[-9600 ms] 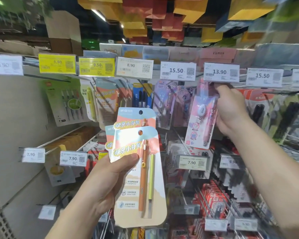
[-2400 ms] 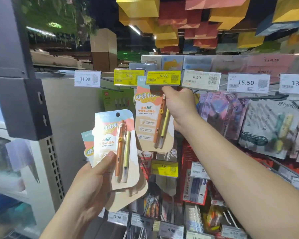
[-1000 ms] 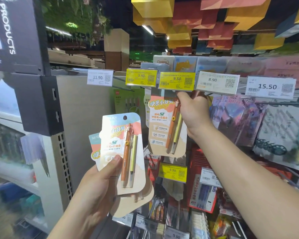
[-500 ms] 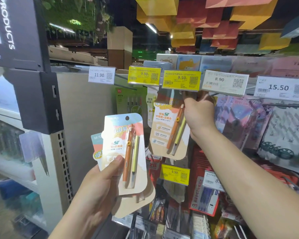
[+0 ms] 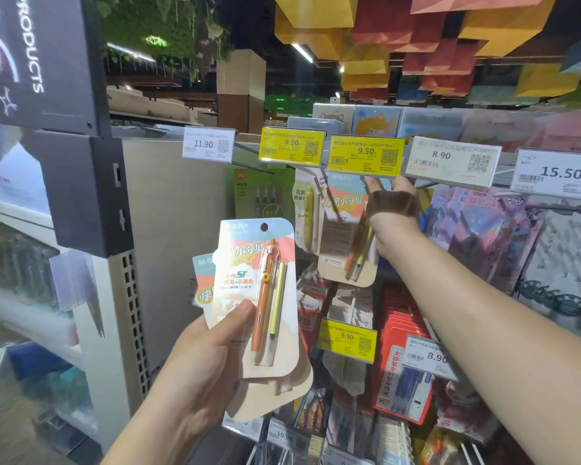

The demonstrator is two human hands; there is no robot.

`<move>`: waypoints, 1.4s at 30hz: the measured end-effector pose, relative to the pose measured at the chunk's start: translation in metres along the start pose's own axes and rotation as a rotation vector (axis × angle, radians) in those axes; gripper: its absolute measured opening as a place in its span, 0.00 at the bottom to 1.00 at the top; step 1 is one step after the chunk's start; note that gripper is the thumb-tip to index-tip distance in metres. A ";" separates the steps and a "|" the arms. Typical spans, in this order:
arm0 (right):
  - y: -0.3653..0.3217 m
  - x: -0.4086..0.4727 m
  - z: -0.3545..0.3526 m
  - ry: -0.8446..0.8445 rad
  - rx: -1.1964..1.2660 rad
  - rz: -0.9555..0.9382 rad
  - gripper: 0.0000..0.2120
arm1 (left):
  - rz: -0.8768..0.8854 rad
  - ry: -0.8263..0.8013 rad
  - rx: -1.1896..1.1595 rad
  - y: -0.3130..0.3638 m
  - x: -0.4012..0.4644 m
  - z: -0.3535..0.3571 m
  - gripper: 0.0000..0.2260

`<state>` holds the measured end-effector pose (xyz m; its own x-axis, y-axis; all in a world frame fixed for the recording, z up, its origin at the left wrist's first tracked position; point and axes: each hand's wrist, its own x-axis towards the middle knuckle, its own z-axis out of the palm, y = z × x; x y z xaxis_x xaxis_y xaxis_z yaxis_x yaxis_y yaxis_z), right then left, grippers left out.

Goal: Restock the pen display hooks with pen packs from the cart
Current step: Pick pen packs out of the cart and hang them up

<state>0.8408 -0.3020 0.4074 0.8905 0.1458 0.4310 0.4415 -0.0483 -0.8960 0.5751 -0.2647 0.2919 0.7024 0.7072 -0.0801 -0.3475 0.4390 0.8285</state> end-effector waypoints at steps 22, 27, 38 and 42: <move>0.030 -0.103 -0.026 -0.263 0.151 -0.166 0.08 | -0.040 -0.064 0.102 -0.004 -0.008 0.017 0.08; 0.019 -0.116 -0.033 -0.613 0.375 0.160 0.12 | -0.014 -0.078 0.191 -0.009 -0.008 0.023 0.08; 0.018 -0.103 -0.047 -0.484 0.606 0.397 0.09 | 0.028 -0.037 0.237 -0.012 -0.010 0.021 0.13; 0.016 -0.082 -0.058 -0.405 0.581 0.341 0.07 | 0.067 -0.006 0.278 -0.008 -0.009 0.017 0.11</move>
<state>0.7811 -0.3725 0.3642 0.8077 0.5704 0.1492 -0.0772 0.3531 -0.9324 0.5820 -0.2841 0.2957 0.6876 0.7259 -0.0178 -0.2099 0.2222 0.9521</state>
